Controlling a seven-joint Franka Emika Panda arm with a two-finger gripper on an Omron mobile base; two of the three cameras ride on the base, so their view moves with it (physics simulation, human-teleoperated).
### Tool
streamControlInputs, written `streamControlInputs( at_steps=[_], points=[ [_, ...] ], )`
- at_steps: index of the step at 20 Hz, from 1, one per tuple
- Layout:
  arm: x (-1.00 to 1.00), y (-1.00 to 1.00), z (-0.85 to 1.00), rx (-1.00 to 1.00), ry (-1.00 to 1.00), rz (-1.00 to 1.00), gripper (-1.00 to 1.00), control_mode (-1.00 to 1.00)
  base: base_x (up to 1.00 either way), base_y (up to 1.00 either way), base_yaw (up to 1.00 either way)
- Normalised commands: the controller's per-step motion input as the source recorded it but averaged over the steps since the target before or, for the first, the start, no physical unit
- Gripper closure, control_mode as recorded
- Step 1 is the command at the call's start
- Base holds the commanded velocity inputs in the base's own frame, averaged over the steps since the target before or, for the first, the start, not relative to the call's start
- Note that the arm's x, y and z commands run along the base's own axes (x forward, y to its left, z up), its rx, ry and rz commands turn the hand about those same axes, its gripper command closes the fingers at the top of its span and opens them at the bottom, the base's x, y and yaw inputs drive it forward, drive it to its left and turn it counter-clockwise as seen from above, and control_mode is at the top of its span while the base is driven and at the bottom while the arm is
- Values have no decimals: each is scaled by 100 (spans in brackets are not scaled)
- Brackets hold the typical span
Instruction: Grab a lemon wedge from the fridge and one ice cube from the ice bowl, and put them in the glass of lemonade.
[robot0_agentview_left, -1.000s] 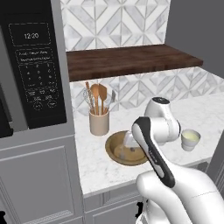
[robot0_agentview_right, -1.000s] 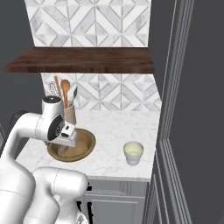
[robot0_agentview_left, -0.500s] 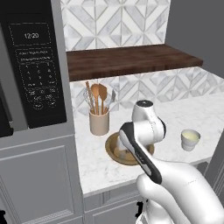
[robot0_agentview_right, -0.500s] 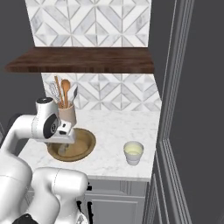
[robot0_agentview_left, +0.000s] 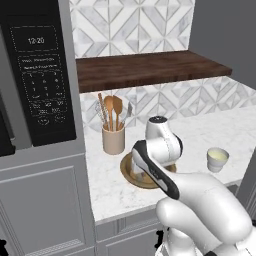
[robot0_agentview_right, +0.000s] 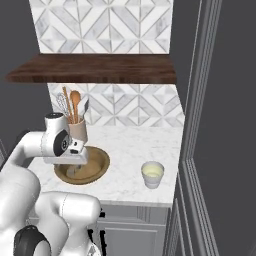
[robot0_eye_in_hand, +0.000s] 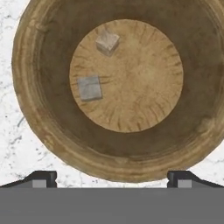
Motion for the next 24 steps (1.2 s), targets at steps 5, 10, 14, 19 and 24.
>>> streamControlInputs(
  at_steps=[5, 10, 14, 19, 24],
  points=[
    [0, 0, -22, 0, 5, 4, -100, -100, 0, 0, 0],
    [0, 0, -32, 0, 6, 6, -100, -100, 0, 0, 0],
    [8, 0, -26, 0, 3, 5, -100, -100, 0, 0, 0],
    [16, 0, -14, 0, 0, 3, -100, -100, 0, 0, 0],
    [16, 0, -6, 0, 0, 1, -100, -100, 0, 0, 0]
  ],
)
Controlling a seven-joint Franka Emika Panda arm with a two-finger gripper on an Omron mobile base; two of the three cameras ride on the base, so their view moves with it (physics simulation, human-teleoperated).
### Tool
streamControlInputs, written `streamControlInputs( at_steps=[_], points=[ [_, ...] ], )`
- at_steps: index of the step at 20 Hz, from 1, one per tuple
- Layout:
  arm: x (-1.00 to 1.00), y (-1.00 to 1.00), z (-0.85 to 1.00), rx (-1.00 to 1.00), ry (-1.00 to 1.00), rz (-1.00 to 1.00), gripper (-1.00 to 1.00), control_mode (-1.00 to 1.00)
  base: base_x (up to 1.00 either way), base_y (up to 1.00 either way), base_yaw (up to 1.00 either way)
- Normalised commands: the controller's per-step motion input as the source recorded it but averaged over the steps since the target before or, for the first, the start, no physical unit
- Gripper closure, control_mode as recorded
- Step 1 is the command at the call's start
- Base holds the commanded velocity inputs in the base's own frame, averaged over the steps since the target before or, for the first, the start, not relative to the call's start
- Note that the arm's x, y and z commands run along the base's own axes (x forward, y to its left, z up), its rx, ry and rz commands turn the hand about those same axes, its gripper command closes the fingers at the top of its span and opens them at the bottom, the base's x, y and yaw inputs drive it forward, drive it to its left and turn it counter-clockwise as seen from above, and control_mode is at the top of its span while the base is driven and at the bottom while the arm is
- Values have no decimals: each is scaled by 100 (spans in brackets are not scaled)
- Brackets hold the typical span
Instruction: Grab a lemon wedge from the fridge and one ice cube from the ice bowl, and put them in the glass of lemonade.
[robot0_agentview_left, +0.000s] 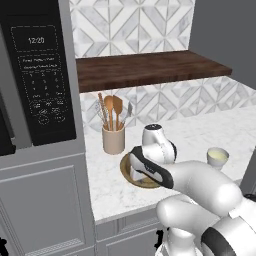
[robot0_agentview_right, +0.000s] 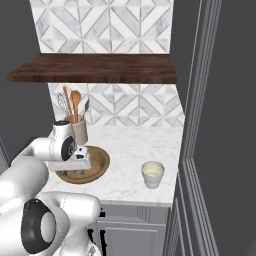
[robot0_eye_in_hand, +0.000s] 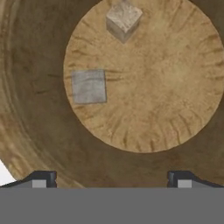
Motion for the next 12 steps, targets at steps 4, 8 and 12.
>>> streamControlInputs(
  at_steps=[4, 8, 12],
  points=[
    [8, 0, 0, 0, 0, 0, -100, -100, 0, 0, 0],
    [0, 0, 0, 0, 0, 0, -100, -100, 0, 0, 0],
    [10, 0, -8, 0, 0, 0, -100, -100, 0, 0, 0]
  ],
)
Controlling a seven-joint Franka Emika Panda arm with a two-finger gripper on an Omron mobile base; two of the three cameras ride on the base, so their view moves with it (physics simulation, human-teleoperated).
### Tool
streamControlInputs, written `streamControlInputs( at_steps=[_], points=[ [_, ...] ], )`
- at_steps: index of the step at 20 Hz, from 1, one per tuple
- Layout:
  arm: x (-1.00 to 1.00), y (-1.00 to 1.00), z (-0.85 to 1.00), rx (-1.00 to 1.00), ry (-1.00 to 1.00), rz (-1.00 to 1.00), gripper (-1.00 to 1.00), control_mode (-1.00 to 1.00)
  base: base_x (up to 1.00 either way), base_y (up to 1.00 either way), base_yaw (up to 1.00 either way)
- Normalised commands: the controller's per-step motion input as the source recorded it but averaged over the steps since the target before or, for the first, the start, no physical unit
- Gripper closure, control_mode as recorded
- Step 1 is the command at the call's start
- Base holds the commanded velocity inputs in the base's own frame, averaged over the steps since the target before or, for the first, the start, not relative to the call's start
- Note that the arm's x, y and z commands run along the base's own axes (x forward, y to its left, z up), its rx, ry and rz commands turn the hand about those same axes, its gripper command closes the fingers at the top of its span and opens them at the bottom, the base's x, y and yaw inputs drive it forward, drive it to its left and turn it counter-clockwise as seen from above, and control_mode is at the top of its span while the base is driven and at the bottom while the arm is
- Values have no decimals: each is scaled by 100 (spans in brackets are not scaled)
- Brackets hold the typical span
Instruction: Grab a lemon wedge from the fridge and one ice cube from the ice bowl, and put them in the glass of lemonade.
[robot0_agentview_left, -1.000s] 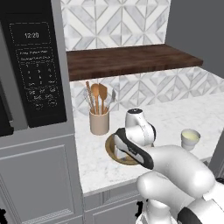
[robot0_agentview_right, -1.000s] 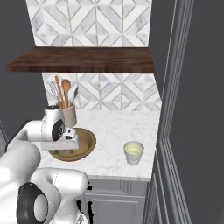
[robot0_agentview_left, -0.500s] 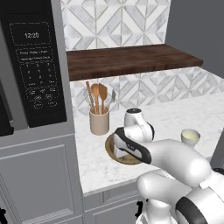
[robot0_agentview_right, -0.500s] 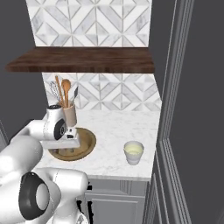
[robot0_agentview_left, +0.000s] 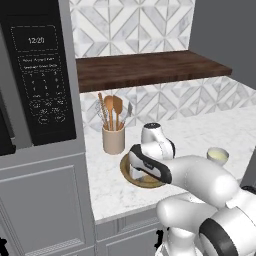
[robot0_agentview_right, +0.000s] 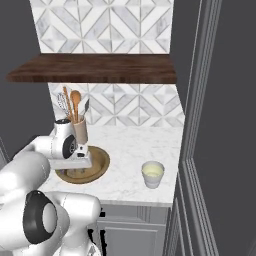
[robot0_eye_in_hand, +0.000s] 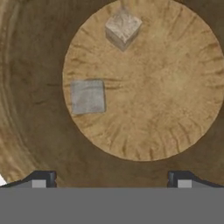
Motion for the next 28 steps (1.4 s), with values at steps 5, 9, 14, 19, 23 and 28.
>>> streamControlInputs(
  at_steps=[5, 9, 14, 19, 23, 28],
  points=[
    [21, 0, -13, 0, 0, 0, -100, -100, 0, 0, 0],
    [23, 0, -6, 0, 0, 0, -100, -100, 0, 0, 0],
    [10, 0, -23, 0, 0, 0, -100, -100, 0, 0, 0],
    [0, 0, -32, 0, 0, 0, -100, -100, 0, 0, 0],
    [0, 0, -15, 0, 0, 0, -100, -100, 0, 0, 0],
    [0, -2, -6, 0, 0, 0, -100, -100, 0, 0, 0]
  ],
)
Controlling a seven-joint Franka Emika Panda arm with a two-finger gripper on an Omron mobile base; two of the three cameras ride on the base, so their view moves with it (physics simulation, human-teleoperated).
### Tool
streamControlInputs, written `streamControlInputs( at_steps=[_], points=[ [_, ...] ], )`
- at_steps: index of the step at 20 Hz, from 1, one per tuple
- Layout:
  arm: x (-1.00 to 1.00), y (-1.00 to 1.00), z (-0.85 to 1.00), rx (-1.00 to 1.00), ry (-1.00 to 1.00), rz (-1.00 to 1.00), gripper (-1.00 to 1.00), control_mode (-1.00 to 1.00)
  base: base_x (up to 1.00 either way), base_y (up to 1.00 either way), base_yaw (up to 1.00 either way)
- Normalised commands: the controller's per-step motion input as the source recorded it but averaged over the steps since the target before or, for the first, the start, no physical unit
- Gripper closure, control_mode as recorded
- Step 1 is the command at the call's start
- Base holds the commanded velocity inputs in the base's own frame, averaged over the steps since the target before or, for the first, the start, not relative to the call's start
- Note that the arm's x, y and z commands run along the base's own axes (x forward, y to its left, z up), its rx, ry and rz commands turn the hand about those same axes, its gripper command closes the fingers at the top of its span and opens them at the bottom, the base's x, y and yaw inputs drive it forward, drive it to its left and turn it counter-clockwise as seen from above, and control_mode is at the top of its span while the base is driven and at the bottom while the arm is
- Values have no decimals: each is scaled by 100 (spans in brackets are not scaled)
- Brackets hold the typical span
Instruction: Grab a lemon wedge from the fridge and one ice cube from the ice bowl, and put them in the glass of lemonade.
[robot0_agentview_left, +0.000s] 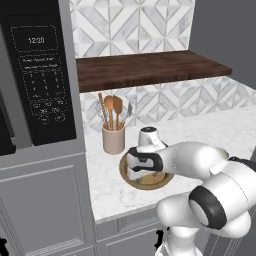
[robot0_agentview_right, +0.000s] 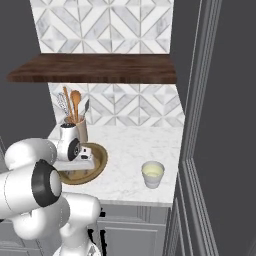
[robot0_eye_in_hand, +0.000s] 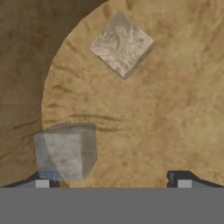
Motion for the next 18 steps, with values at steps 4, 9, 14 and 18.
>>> streamControlInputs(
  at_steps=[4, 9, 14, 18],
  points=[
    [0, -21, -8, 0, 0, 0, -100, -100, 0, 0, 0],
    [0, -26, -4, 0, 0, 0, -100, -100, 0, 0, 0],
    [0, -16, -1, 0, 0, 0, -100, -100, 0, 0, 0],
    [0, 12, 0, 0, 0, 0, -100, -100, 0, 0, 0]
  ],
)
